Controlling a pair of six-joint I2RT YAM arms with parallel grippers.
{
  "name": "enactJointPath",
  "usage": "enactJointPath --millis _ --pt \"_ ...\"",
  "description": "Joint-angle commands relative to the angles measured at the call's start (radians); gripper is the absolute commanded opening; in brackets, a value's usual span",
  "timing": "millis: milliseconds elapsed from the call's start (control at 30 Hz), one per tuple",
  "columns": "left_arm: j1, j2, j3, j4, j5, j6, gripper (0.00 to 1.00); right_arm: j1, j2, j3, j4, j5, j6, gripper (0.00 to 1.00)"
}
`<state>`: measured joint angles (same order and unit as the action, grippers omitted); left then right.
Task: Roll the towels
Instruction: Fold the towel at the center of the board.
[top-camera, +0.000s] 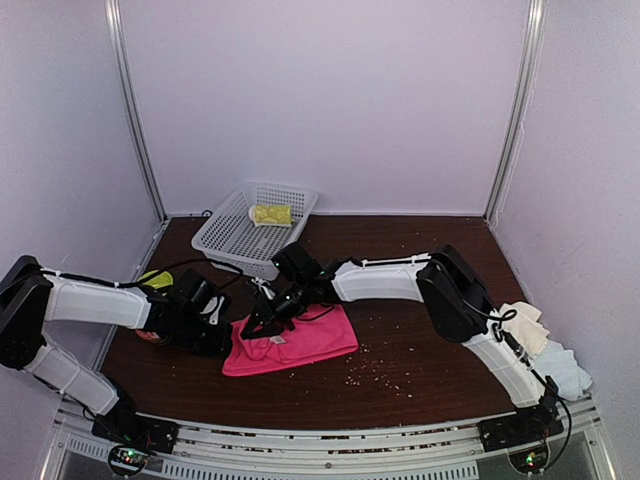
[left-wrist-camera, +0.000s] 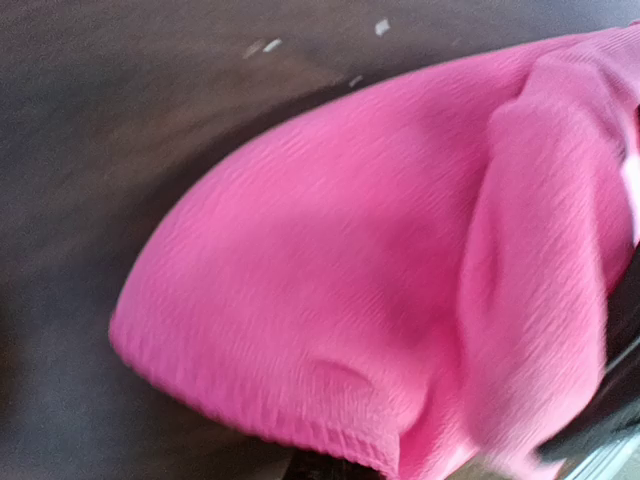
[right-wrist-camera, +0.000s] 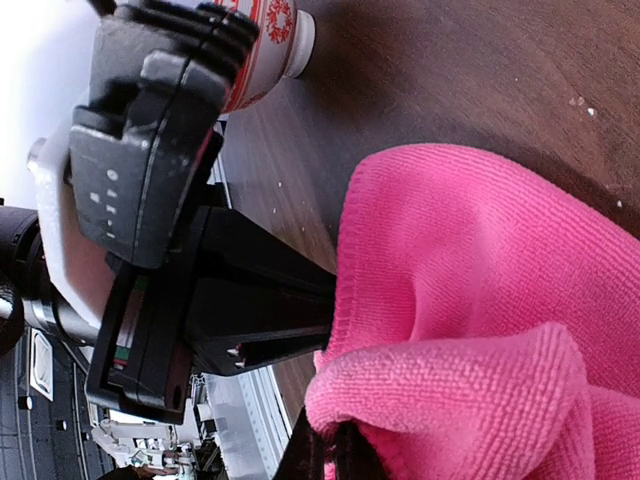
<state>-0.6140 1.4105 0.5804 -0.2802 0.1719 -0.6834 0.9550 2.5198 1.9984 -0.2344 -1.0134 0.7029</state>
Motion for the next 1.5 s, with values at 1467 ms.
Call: enactJointPath --millis 1467 --pt "-0.067 0.508 0.573 0.137 0.024 0.135 0.07 -0.400 -0.396 -0.284 -0.262 0.125 -0.403 0.00"
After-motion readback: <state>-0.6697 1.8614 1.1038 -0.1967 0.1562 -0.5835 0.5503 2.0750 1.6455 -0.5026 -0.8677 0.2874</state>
